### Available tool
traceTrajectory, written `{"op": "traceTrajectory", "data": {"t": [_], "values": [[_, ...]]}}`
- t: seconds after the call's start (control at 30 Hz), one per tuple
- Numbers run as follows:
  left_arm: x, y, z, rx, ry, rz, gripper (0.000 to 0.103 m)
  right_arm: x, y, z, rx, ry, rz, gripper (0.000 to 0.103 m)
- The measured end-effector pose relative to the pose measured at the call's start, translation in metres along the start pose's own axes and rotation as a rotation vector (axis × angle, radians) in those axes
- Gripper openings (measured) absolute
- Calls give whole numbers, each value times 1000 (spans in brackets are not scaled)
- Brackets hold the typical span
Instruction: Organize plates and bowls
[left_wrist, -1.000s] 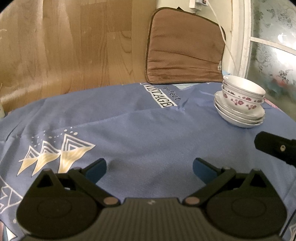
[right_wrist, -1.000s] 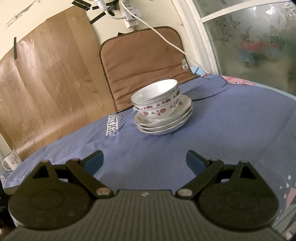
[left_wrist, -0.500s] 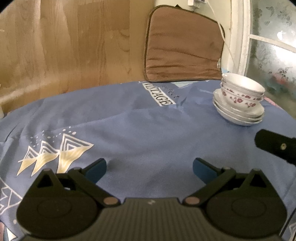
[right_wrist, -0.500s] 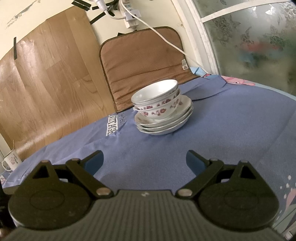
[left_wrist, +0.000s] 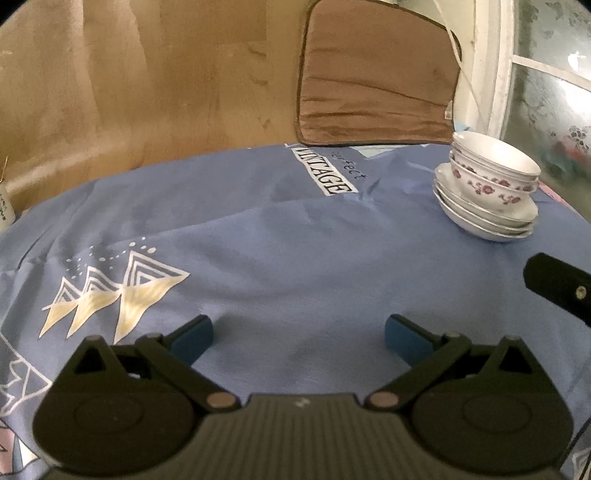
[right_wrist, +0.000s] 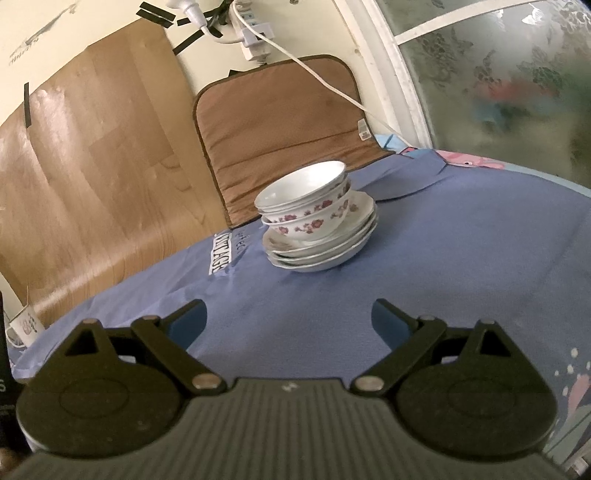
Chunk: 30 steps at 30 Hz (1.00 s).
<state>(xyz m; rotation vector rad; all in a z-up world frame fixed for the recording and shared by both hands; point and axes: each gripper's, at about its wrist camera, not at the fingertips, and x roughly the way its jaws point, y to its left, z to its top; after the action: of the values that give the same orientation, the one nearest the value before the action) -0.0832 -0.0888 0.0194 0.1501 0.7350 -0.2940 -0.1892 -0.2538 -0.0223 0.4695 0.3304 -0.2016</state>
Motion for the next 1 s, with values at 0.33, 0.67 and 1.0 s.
{"op": "traceTrajectory", "data": {"t": [0.33,0.67,1.0], "values": [[-9,-14,7,33,-10,-7,103,-7,-10,8,40,-41,-10,98],[-5,-31,11,97,-4,44,103,-5,-15,7,57,-36,-9,98],[-2,-46,20,129,5,60,103,-8,-25,10,89,-48,-26,98]]}}
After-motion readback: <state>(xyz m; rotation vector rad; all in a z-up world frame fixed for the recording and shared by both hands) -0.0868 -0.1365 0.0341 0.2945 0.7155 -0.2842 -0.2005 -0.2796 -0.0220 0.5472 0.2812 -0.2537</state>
